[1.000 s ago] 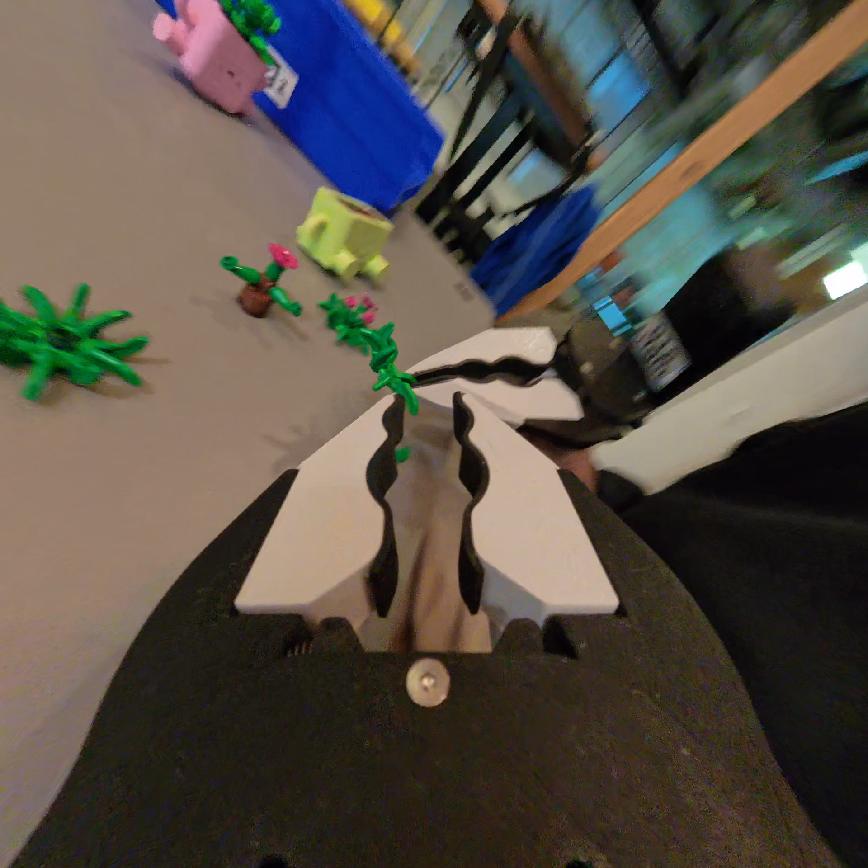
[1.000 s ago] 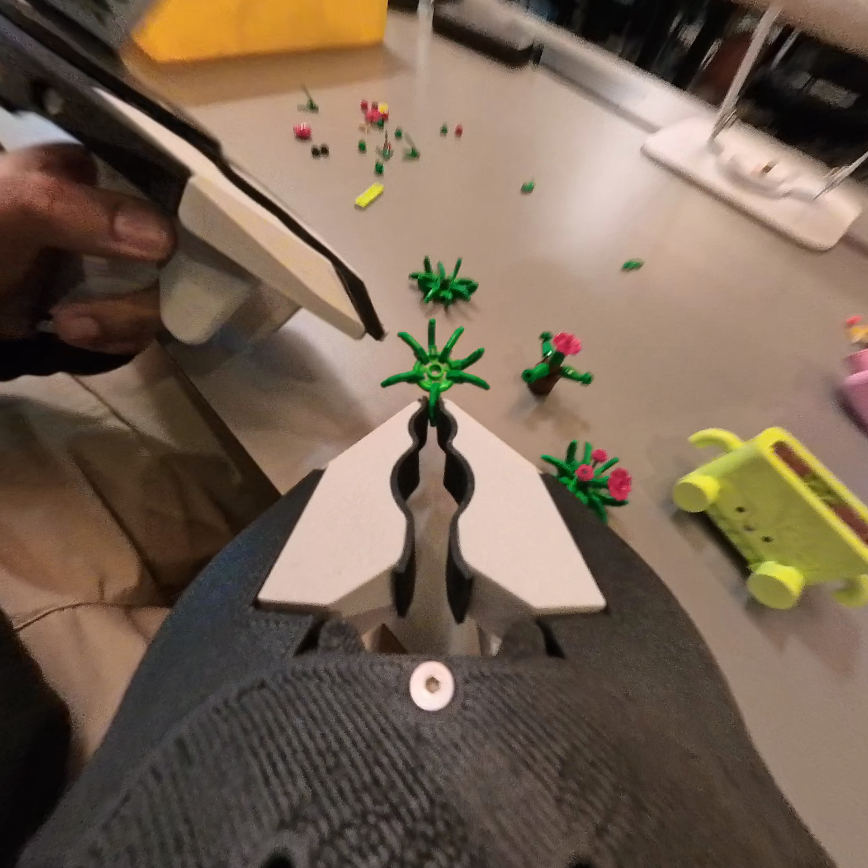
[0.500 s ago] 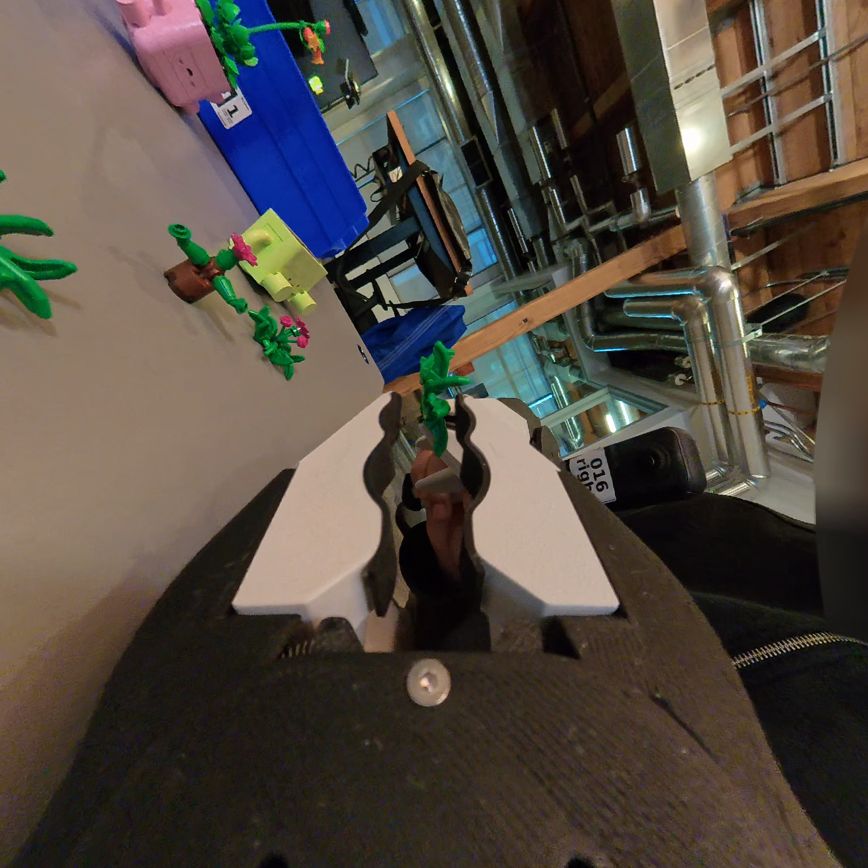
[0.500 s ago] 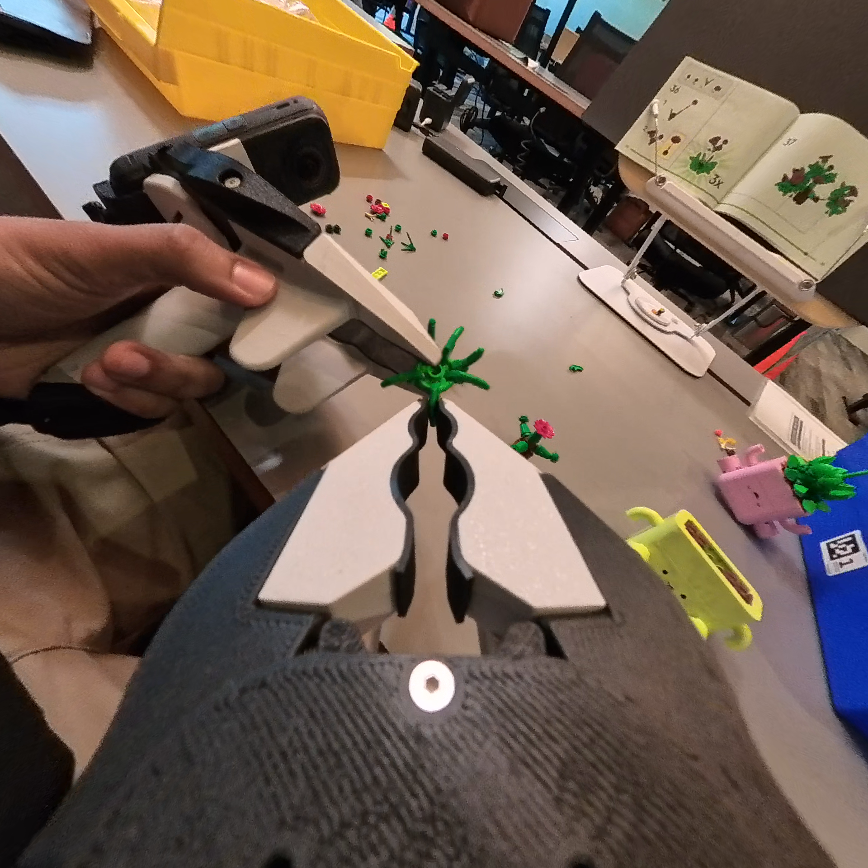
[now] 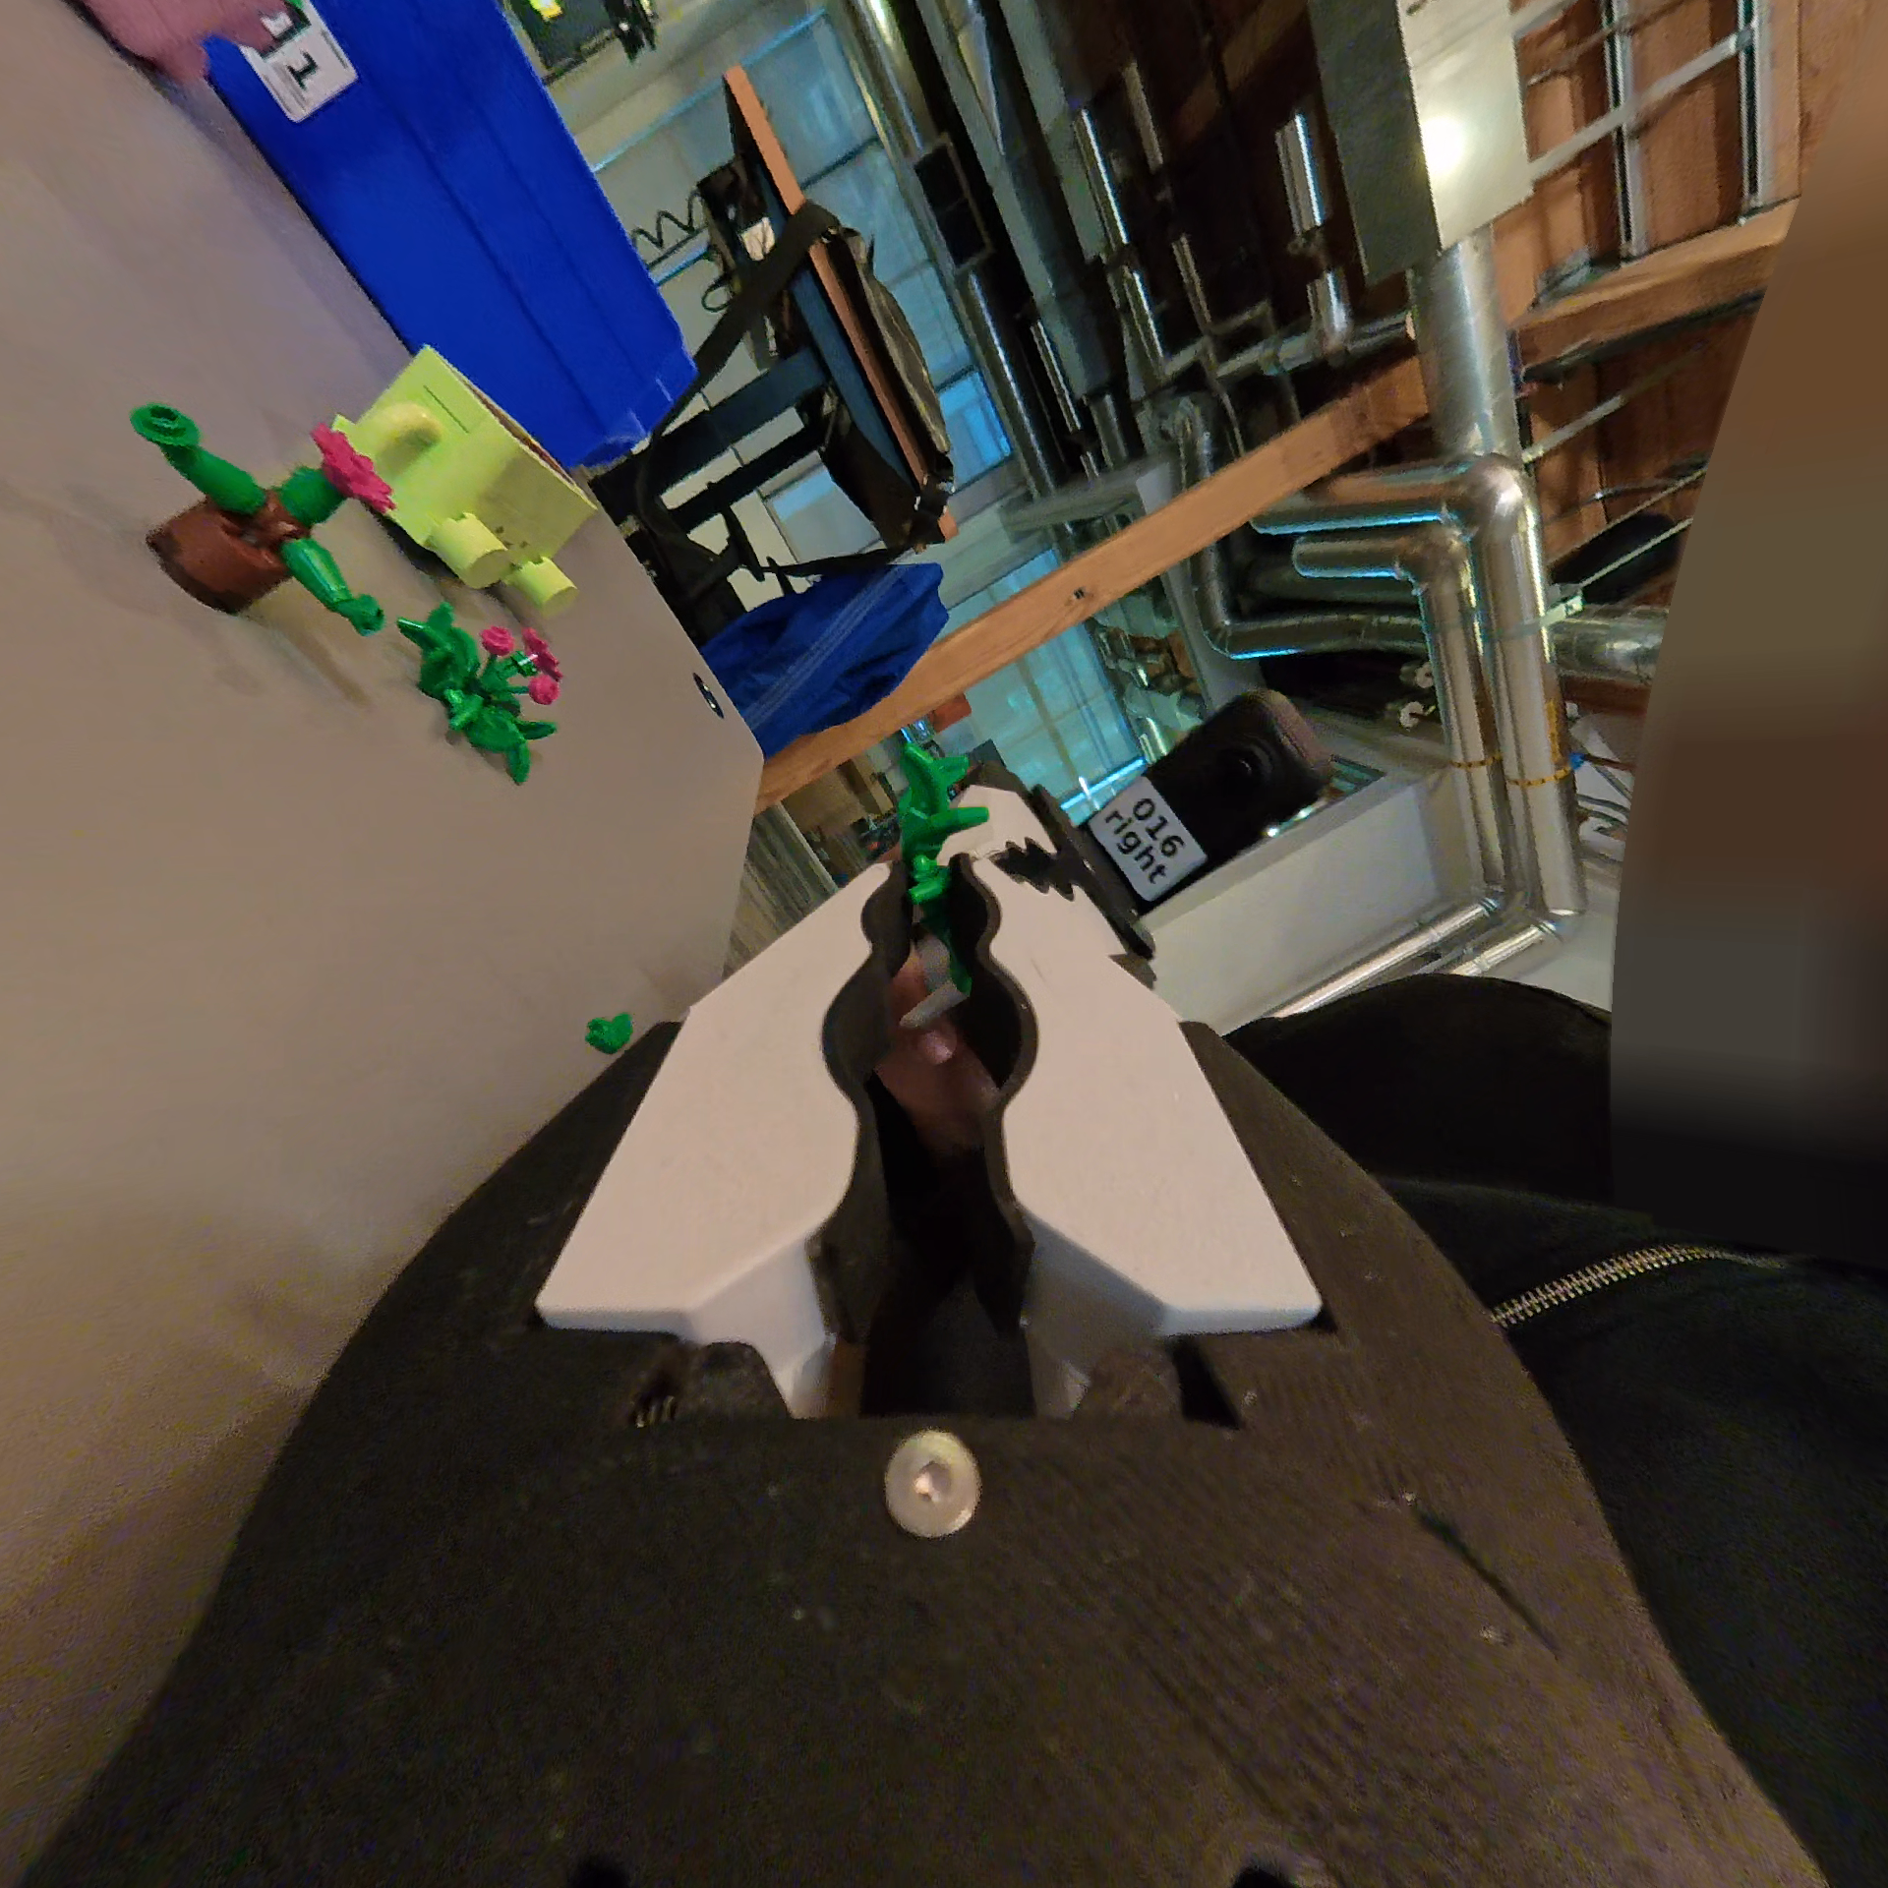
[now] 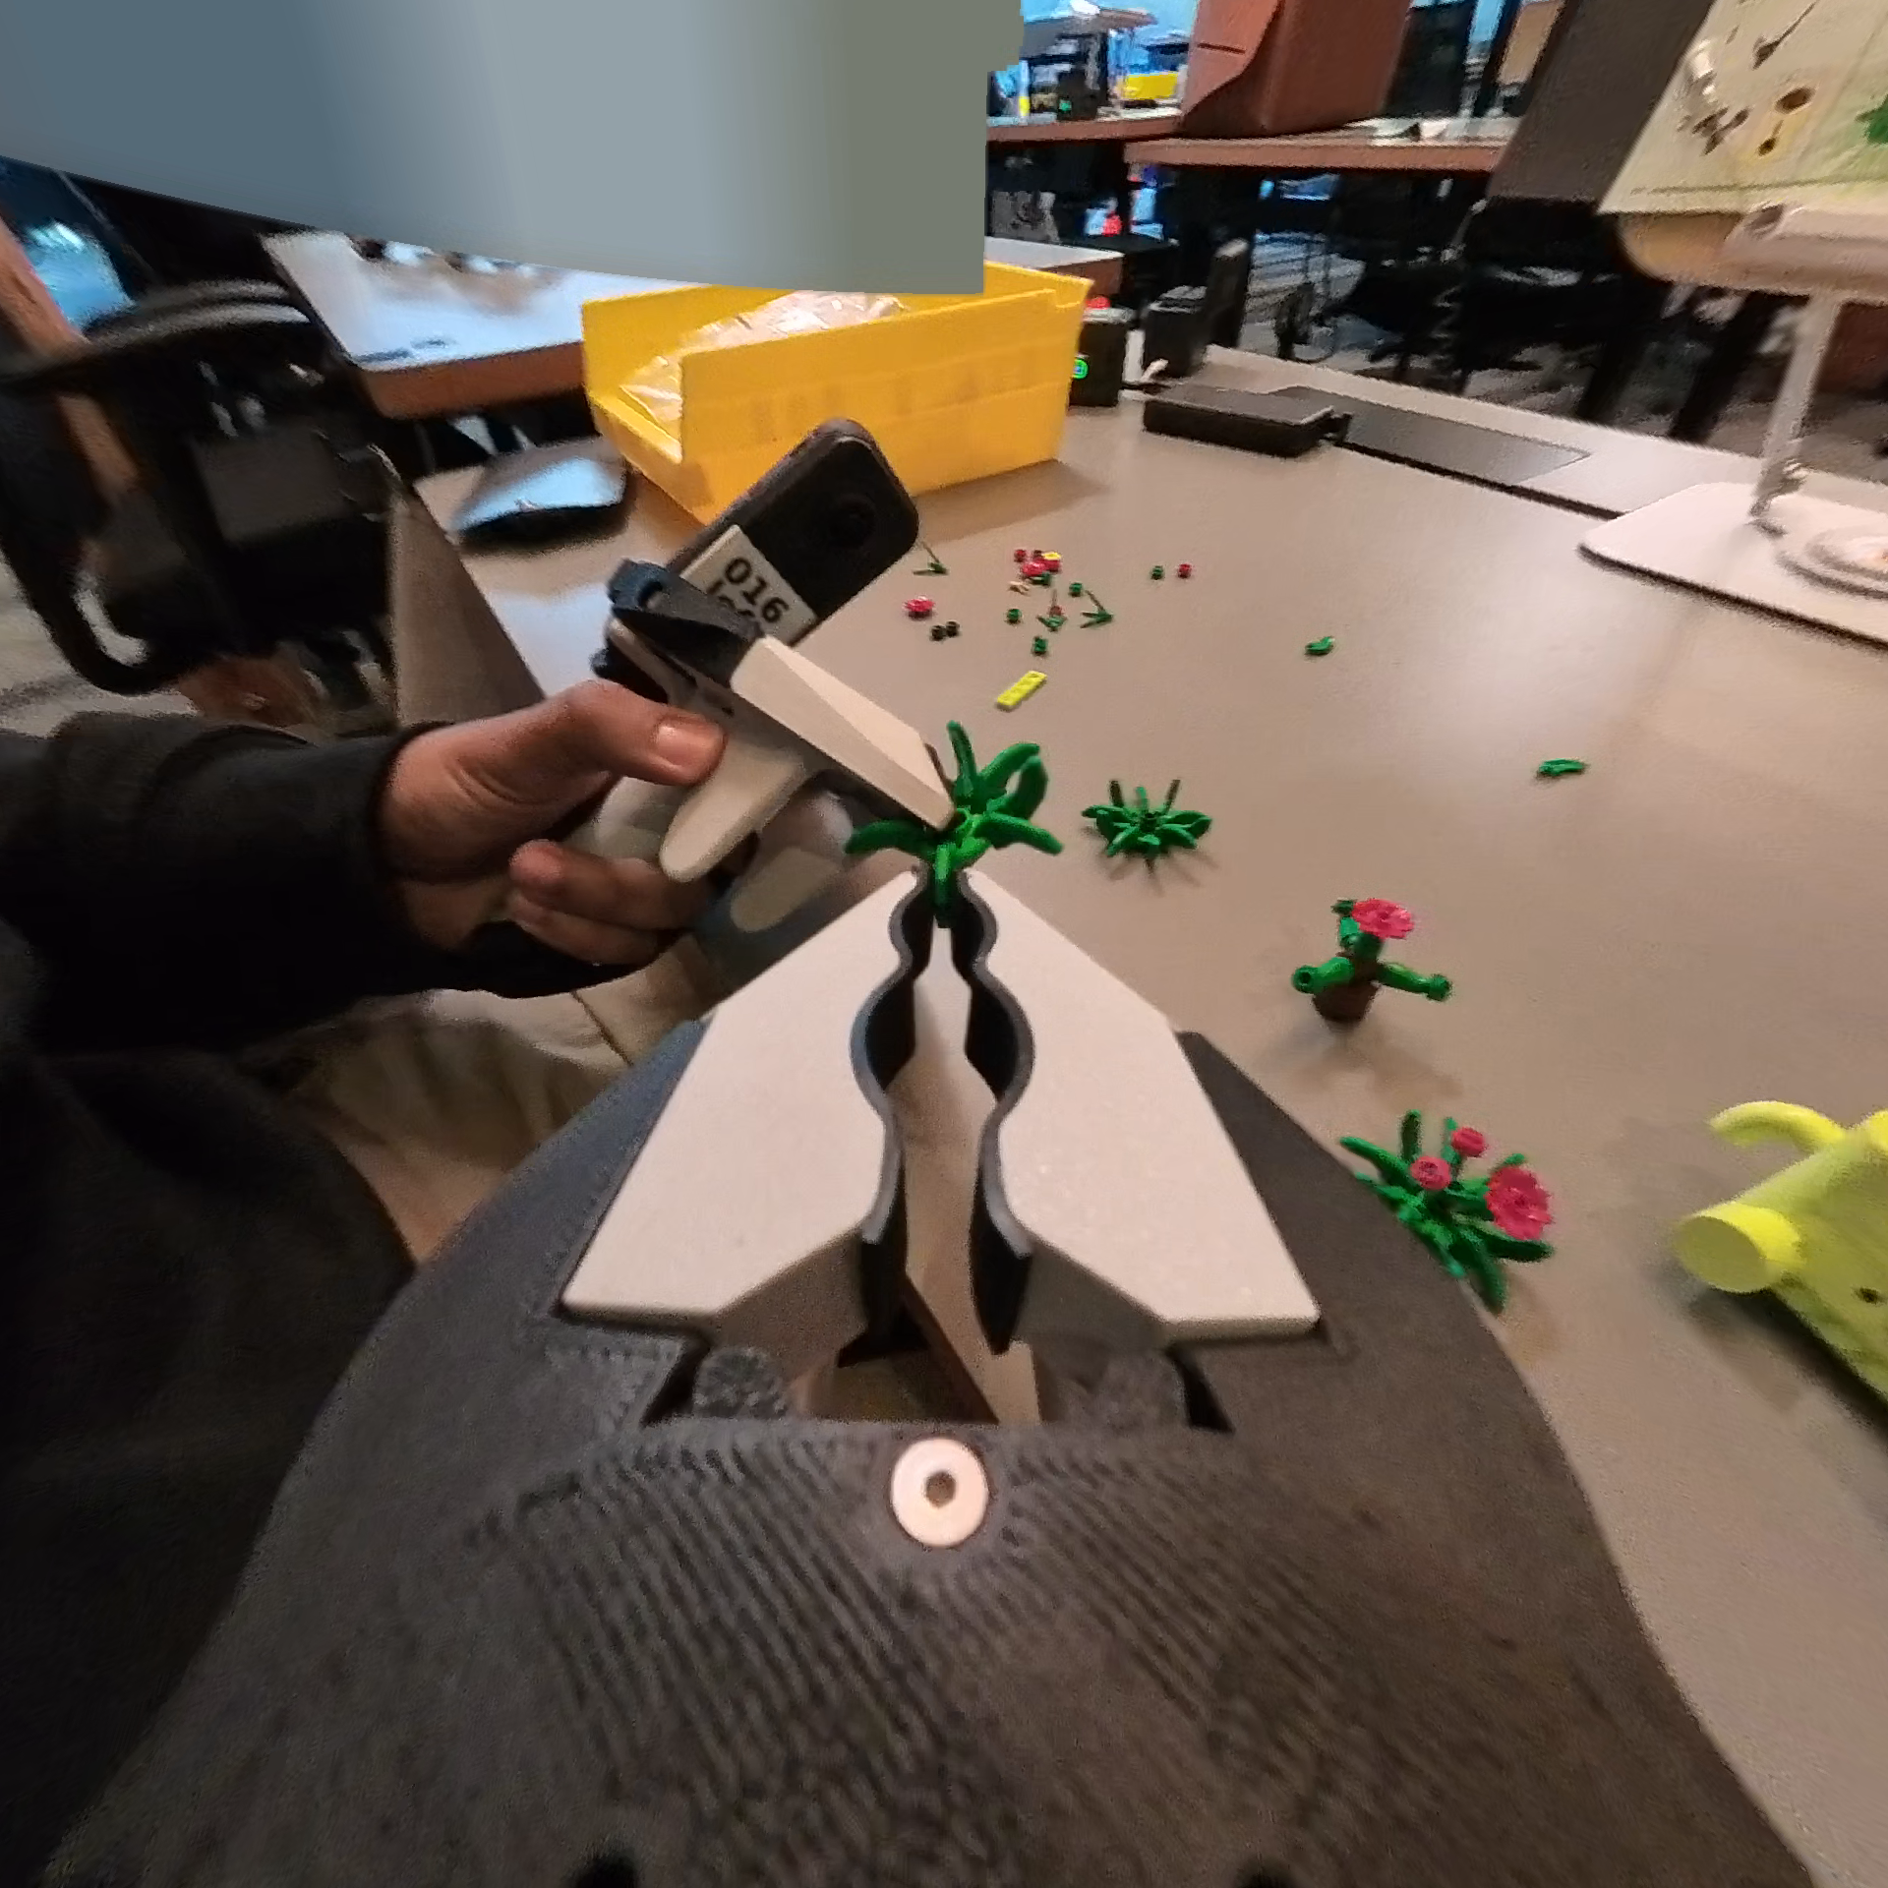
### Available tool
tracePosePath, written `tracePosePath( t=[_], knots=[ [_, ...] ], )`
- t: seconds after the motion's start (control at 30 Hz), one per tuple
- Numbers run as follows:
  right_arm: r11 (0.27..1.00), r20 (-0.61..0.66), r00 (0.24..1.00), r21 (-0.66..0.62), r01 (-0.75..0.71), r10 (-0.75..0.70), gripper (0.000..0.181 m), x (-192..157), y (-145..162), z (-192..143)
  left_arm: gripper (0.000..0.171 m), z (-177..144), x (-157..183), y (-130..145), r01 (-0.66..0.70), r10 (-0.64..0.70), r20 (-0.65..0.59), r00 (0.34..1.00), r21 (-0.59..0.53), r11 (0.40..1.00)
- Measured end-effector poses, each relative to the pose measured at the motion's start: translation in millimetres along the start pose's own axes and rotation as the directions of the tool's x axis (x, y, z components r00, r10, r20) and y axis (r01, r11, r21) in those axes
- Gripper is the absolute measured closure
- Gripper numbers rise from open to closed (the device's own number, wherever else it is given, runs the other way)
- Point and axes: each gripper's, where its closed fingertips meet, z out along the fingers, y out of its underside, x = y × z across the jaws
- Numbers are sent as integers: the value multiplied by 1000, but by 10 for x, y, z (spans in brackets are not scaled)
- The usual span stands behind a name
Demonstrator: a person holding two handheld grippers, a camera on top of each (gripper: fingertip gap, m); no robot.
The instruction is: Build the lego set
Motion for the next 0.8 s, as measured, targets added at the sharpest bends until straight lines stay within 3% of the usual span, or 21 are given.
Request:
tracePosePath(
  t=[0.43,0.8],
  knots=[
    [998,-23,998,20,55,-55,180,38,17,-54,160,30,-34,-11,40,-39,-23,999,33,999],
    [997,-40,996,1,82,-82,180,64,76,-32,166,5,-69,-6,93,-93,-13,996,28,995]
  ],
)
